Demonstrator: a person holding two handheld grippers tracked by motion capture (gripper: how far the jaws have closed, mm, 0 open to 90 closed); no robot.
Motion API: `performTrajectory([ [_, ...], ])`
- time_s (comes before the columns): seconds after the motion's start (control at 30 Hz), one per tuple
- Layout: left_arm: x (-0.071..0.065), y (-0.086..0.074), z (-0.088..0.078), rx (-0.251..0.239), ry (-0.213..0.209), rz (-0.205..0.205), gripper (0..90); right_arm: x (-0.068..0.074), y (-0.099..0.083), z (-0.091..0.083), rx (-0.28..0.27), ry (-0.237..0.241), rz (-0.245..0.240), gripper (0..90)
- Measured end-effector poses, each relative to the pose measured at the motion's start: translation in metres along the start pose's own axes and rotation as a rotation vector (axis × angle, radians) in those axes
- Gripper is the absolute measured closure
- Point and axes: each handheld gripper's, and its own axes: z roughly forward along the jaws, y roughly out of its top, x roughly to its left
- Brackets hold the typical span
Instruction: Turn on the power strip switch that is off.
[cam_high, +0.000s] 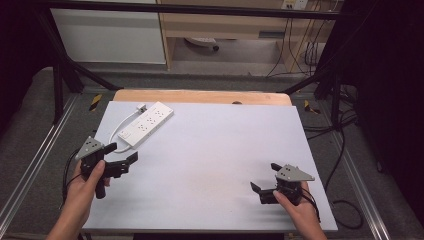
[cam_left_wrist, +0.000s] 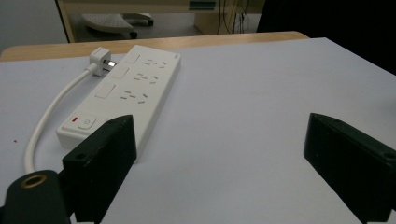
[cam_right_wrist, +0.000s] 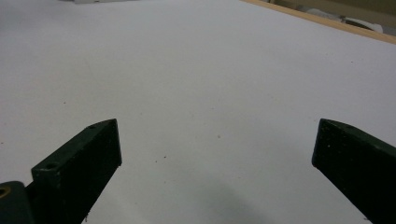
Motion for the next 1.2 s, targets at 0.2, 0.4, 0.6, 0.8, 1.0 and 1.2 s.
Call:
performTrajectory([
  [0.2, -0.002, -0.012, -0.011, -0.019, 0.011, -0.017, 9.9, 0.0, 0.0, 0.0, 0.002, -0.001, -0.002, 1.9],
  [0.4, -0.005, -0.027, -0.018, -0.001, 0.01, -0.011, 10.7, 0.0, 0.0, 0.0, 0.001, -0.003, -0.001, 1.9],
  [0.6, -0.006, -0.041, -0.022, 0.006, 0.006, -0.02, 10.7, 0.0, 0.0, 0.0, 0.004, -0.003, 0.0, 1.9],
  [0.8, -0.011, -0.053, -0.02, 0.024, -0.004, -0.018, 10.8, -0.001, -0.001, -0.001, 0.001, -0.005, 0.003, 1.9],
  [1.0, -0.019, -0.06, -0.016, 0.057, -0.036, -0.004, 10.8, -0.002, -0.002, 0.0, 0.003, -0.005, 0.015, 2.0],
  [1.2, -0.027, -0.071, -0.013, 0.105, -0.069, 0.054, 10.7, -0.012, -0.008, 0.002, 0.052, -0.045, 0.029, 2.3],
])
